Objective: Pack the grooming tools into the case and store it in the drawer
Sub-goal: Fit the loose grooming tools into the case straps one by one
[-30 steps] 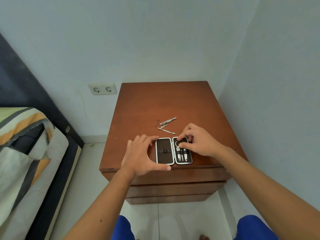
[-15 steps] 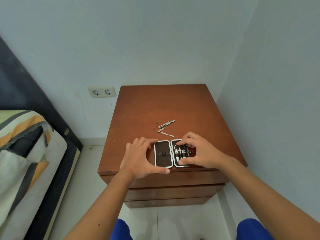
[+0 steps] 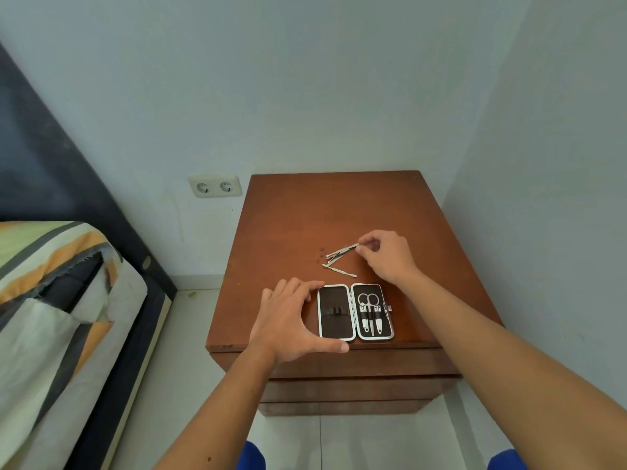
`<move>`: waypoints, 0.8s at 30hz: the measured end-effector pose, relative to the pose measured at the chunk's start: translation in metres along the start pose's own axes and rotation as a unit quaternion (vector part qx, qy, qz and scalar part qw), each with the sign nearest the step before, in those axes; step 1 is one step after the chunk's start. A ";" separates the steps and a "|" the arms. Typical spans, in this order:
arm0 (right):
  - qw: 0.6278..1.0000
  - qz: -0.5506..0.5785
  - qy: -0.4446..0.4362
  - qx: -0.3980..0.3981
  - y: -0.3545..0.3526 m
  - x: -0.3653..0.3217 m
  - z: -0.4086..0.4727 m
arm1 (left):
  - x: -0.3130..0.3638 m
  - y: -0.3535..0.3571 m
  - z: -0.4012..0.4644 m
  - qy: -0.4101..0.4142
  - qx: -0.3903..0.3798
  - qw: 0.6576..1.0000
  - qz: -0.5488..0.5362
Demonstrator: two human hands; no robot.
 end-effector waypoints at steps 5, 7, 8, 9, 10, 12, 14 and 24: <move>0.999 -0.024 -0.013 -0.025 0.008 -0.005 0.010 | -0.001 0.000 0.001 0.001 0.000 1.000 -0.001; 0.999 -0.029 -0.024 -0.031 0.011 -0.006 0.010 | -0.001 0.001 0.001 0.000 0.002 1.000 -0.001; 0.999 -0.034 -0.028 -0.032 0.010 -0.007 0.009 | -0.001 0.000 0.001 0.000 0.003 1.000 0.000; 0.998 -0.039 -0.032 -0.034 0.010 -0.007 0.009 | -0.001 0.000 0.001 0.000 0.005 1.000 0.001; 0.998 -0.041 -0.037 -0.037 0.009 -0.007 0.008 | -0.001 0.000 0.001 0.001 0.007 1.000 0.001; 0.998 -0.034 -0.043 -0.043 0.007 -0.006 0.007 | -0.001 0.000 0.001 0.001 0.008 1.000 0.001; 0.998 -0.011 -0.038 -0.045 0.004 -0.004 0.004 | -0.001 0.001 0.001 0.001 0.006 1.000 0.000; 0.968 0.227 0.045 -0.092 -0.002 0.005 -0.012 | 0.000 0.000 0.000 0.001 0.006 1.000 -0.002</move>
Point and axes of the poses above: each hand's wrist, its own z-axis towards the middle knuckle, its own y-axis out of the palm, x = y × z, the point moved 8 cm from there along z, towards the middle knuckle, and after that the axes turned 13 degrees about y, right-handed, at the moved point
